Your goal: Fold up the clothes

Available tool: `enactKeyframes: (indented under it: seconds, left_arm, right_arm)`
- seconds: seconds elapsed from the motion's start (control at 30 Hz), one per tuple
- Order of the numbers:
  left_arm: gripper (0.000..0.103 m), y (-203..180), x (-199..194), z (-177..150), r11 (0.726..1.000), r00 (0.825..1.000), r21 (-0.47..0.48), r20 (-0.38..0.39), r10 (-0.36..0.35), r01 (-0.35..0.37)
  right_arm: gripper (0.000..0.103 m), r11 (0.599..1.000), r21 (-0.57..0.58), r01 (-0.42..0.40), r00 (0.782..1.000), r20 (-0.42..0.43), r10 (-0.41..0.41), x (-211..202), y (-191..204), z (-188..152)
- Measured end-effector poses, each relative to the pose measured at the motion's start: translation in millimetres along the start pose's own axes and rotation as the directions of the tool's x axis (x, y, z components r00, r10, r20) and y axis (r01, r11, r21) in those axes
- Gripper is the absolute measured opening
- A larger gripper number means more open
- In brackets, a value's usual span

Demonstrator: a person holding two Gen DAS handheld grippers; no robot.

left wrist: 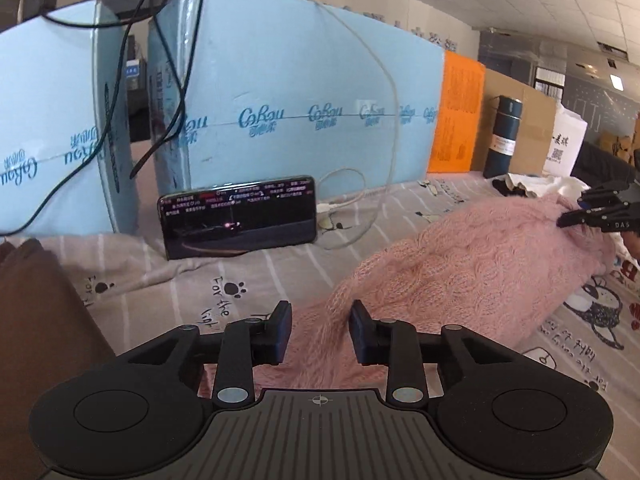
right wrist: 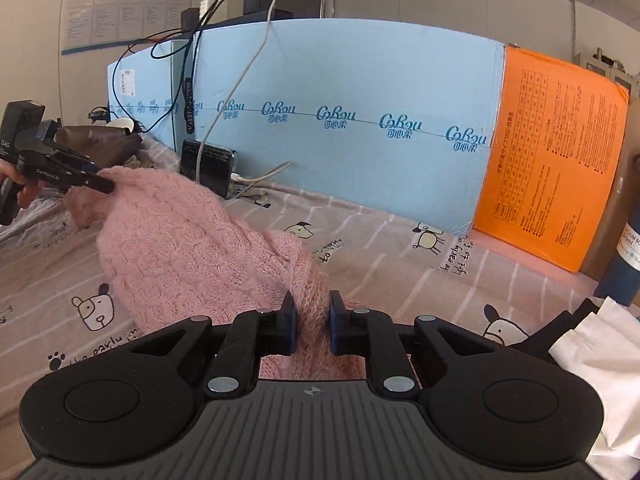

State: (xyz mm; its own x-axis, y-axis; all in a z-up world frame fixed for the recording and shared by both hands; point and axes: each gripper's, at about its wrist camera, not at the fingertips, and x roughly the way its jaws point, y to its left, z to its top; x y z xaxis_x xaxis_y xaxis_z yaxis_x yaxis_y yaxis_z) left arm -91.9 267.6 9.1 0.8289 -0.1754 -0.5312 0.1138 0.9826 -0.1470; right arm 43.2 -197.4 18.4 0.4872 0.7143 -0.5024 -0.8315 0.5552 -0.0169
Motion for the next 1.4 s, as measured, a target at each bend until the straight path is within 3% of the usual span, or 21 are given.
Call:
enactKeyframes:
  seconds: [0.1,0.17,0.27,0.37,0.5,0.6,0.63,0.67,0.7,0.73,0.77,0.9,0.97,1.07,1.1,1.13,1.17,1.2,1.27,1.33,1.4]
  left_arm:
    - [0.056,22,7,-10,0.989,0.998,-0.138,0.038,-0.045,0.050]
    - [0.068,32,9,-17,0.974,0.995,-0.213,0.076,-0.064,0.079]
    - [0.070,39,7,-23,0.945,0.989,-0.308,0.128,-0.076,0.113]
    - [0.072,32,3,-23,0.931,0.991,-0.354,0.131,-0.037,0.082]
    - [0.078,19,0,-29,0.927,0.993,-0.373,0.120,-0.003,0.048]
    - [0.078,10,-1,-33,0.935,0.992,-0.355,0.119,0.047,-0.002]
    - [0.076,6,-1,-34,0.939,0.990,-0.343,0.121,0.070,-0.024]
    - [0.074,3,-1,-35,0.943,0.988,-0.329,0.124,0.092,-0.047]
    - [0.049,-1,0,-35,0.946,0.985,-0.316,0.127,0.114,-0.069]
    - [0.014,-4,-1,-35,0.953,0.982,-0.289,0.132,0.136,-0.093]
    - [0.008,-7,-1,-34,0.959,0.978,-0.258,0.138,0.156,-0.117]
    - [0.008,0,-17,-29,0.948,0.945,-0.262,0.221,0.241,-0.180]
    - [0.008,12,-19,-27,0.939,0.944,-0.299,0.224,0.242,-0.170]
    - [0.009,19,-6,-28,0.928,0.959,-0.310,0.125,0.254,-0.206]
    - [0.010,20,-3,-30,0.924,0.958,-0.305,0.098,0.270,-0.230]
    - [0.015,20,-1,-31,0.920,0.955,-0.299,0.073,0.288,-0.254]
    - [0.016,20,0,-32,0.915,0.950,-0.296,0.062,0.306,-0.275]
    - [0.018,19,-2,-32,0.914,0.946,-0.294,0.076,0.315,-0.281]
    - [0.031,16,-9,-33,0.914,0.938,-0.291,0.112,0.328,-0.284]
    - [0.068,11,-23,-34,0.896,0.922,-0.343,0.161,0.352,-0.282]
    - [0.085,11,-40,-35,0.860,0.912,-0.448,0.197,0.360,-0.243]
  right_arm:
    - [0.020,0.998,0.053,0.017,1.000,-0.021,-0.016,20,-15,-7]
    - [0.037,0.996,0.085,0.028,1.000,-0.010,-0.028,25,-20,-12]
    - [0.053,0.986,0.151,0.071,0.996,0.034,-0.077,21,-29,-17]
    - [0.067,0.964,0.238,0.117,0.983,0.110,-0.147,2,-35,-18]
    - [0.071,0.954,0.279,0.110,0.973,0.166,-0.161,-33,-31,-28]
    - [0.071,0.953,0.277,0.122,0.978,0.128,-0.162,-44,-24,-46]
    - [0.071,0.947,0.288,0.139,0.980,0.097,-0.174,-43,-25,-52]
    - [0.063,0.939,0.304,0.160,0.981,0.057,-0.185,-40,-26,-59]
    - [0.053,0.934,0.310,0.175,0.980,0.033,-0.195,-38,-27,-64]
    - [0.030,0.932,0.308,0.191,0.978,0.025,-0.208,-37,-27,-69]
    - [0.022,0.931,0.305,0.200,0.975,0.037,-0.221,-37,-28,-70]
    - [0.017,0.912,0.332,0.238,0.957,0.078,-0.278,-37,-33,-60]
    - [0.018,0.906,0.333,0.261,0.953,0.064,-0.298,-31,-33,-54]
    - [0.027,0.877,0.381,0.293,0.936,0.073,-0.344,-22,-29,-44]
    - [0.033,0.857,0.414,0.308,0.926,0.078,-0.370,-21,-27,-40]
    - [0.048,0.835,0.447,0.322,0.914,0.082,-0.396,-20,-25,-35]
    - [0.052,0.814,0.476,0.335,0.903,0.086,-0.421,-20,-23,-31]
    - [0.053,0.799,0.493,0.344,0.893,0.092,-0.441,-20,-19,-26]
    - [0.074,0.770,0.532,0.353,0.864,0.130,-0.486,-22,-6,-16]
    - [0.082,0.741,0.587,0.326,0.842,0.178,-0.510,-23,7,-10]
    - [0.084,0.744,0.622,0.244,0.858,0.220,-0.465,-20,14,-13]
